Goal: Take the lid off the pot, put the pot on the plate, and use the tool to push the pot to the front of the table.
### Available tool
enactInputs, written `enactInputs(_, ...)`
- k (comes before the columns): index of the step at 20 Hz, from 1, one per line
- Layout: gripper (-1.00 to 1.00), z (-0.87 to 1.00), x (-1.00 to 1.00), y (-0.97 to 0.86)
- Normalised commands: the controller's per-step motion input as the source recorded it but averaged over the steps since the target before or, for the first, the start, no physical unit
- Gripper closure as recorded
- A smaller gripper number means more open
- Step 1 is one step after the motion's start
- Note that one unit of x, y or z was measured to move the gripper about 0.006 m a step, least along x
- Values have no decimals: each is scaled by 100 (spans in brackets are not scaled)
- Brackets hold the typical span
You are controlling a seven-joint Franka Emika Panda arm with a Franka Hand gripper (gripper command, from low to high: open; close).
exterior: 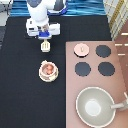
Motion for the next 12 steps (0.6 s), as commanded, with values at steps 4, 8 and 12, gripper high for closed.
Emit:
enactInputs(4,100,-30,66,22)
enactInputs(8,100,-6,73,37)
enactInputs(12,100,0,73,42)
